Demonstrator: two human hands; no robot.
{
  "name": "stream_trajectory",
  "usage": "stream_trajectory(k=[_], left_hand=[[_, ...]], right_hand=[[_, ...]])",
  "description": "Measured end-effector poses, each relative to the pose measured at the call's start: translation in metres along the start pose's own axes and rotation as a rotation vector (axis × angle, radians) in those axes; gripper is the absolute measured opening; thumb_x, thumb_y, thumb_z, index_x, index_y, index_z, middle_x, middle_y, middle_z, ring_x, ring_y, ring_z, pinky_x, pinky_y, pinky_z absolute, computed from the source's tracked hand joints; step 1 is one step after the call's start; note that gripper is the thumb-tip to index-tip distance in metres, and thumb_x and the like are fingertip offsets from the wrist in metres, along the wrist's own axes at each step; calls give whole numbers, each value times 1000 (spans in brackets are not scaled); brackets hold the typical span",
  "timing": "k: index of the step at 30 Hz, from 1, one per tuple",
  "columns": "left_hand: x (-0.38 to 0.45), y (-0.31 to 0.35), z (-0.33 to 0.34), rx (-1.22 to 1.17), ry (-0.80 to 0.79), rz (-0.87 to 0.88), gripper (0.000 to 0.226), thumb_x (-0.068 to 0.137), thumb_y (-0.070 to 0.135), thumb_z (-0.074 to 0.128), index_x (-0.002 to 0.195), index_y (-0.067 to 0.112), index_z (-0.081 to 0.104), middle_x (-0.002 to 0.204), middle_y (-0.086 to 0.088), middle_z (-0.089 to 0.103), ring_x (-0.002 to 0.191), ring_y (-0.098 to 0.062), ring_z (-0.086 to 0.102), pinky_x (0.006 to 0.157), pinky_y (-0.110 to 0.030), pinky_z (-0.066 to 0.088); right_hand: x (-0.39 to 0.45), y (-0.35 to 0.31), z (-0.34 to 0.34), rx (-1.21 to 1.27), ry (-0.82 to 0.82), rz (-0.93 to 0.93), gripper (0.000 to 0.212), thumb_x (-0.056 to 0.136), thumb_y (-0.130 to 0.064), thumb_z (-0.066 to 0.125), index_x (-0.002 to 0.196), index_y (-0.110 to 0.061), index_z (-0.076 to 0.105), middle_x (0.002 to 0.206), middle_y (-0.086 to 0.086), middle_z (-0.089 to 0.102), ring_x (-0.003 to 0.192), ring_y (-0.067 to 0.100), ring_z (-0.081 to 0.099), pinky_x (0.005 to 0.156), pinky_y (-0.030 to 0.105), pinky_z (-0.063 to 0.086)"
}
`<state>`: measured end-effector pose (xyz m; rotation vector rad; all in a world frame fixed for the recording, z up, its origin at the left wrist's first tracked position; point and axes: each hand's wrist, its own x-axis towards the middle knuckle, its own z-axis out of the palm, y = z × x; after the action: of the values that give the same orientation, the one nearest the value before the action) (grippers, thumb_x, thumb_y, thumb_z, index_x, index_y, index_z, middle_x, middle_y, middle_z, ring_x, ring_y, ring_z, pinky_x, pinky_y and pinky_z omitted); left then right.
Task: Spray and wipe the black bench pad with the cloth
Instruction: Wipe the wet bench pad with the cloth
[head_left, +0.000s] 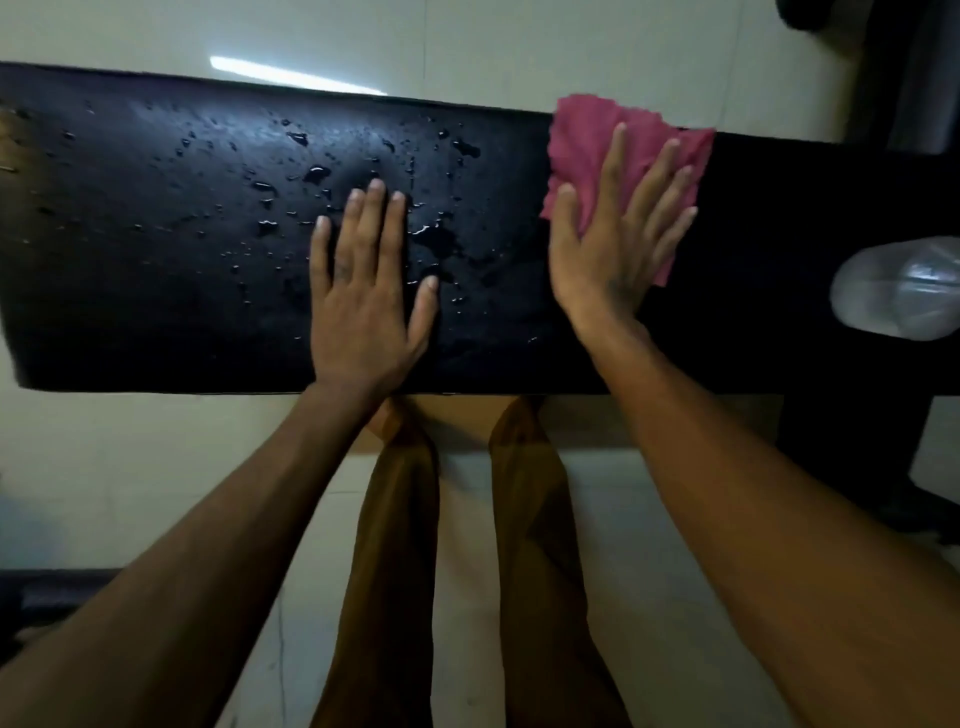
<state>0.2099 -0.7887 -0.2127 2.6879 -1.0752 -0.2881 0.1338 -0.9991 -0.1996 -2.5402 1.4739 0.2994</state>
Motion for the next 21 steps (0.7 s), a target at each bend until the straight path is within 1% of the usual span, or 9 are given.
stream_trajectory(k=[2, 4, 6, 7, 9, 14, 17, 19, 21], left_hand=[[1, -1, -1, -25, -9, 4, 72, 105, 48, 33, 161, 8, 13, 169, -14, 11, 157, -26, 7, 127, -47, 1], [1, -6, -4, -69, -47, 27, 73, 105, 48, 32, 161, 6, 14, 169, -15, 10, 157, -26, 6, 127, -46, -3], [1, -10, -8, -110, -86, 64, 72, 105, 46, 33, 160, 3, 15, 168, -18, 11, 157, -27, 6, 127, -45, -4], [2, -12, -10, -126, -95, 80, 71, 105, 43, 33, 160, 2, 16, 168, -18, 12, 157, -28, 6, 127, -46, -3], [2, -15, -15, -140, -108, 96, 68, 105, 38, 35, 160, 1, 16, 168, -17, 12, 157, -28, 7, 128, -47, 0], [2, -23, -22, -123, -166, 119, 68, 106, 38, 33, 161, 6, 11, 170, -13, 7, 157, -24, 3, 128, -42, -1], [2, -22, -23, -131, -176, 107, 68, 106, 38, 33, 161, 6, 11, 170, -12, 7, 157, -24, 3, 128, -41, -1], [2, -20, -24, -135, -179, 98, 68, 105, 39, 33, 161, 6, 12, 170, -12, 8, 157, -24, 4, 128, -41, -1], [2, -18, -24, -135, -180, 90, 68, 105, 38, 34, 161, 6, 14, 170, -12, 9, 157, -24, 5, 128, -41, -1]], right_hand=[[-13, -45, 5, -4, -44, -119, 71, 101, -61, 24, 162, -28, 8, 168, 18, -3, 155, 36, -4, 124, 59, -5], [-39, -71, 8, -15, -100, -347, 67, 103, -57, 23, 162, -27, 8, 169, 17, -4, 156, 35, -4, 123, 55, -8], [-56, -66, 8, -16, -146, -498, 63, 106, -52, 23, 162, -28, 7, 169, 13, -4, 156, 32, -5, 125, 51, -7], [-57, -56, 6, -15, -158, -519, 61, 107, -50, 23, 161, -29, 6, 170, 11, -3, 156, 30, -5, 126, 50, -5], [-53, -26, 1, -39, -164, -455, 60, 107, -47, 23, 162, -31, 3, 170, 8, -5, 156, 27, -5, 127, 50, -1], [-26, 61, -18, 48, -83, 57, 60, 107, -47, 25, 162, -31, 6, 170, 9, -2, 156, 30, -1, 126, 53, 6], [-9, 60, -22, 121, -87, 248, 60, 108, -43, 29, 162, -30, 7, 169, 11, -4, 156, 31, -4, 126, 51, 2], [-8, 33, -15, 147, -42, 297, 61, 107, -43, 31, 162, -28, 11, 169, 16, -3, 156, 34, -4, 126, 52, 0], [-21, -3, -4, 121, -22, 158, 62, 105, -47, 29, 162, -28, 12, 168, 17, -3, 156, 35, -4, 125, 54, -2]])
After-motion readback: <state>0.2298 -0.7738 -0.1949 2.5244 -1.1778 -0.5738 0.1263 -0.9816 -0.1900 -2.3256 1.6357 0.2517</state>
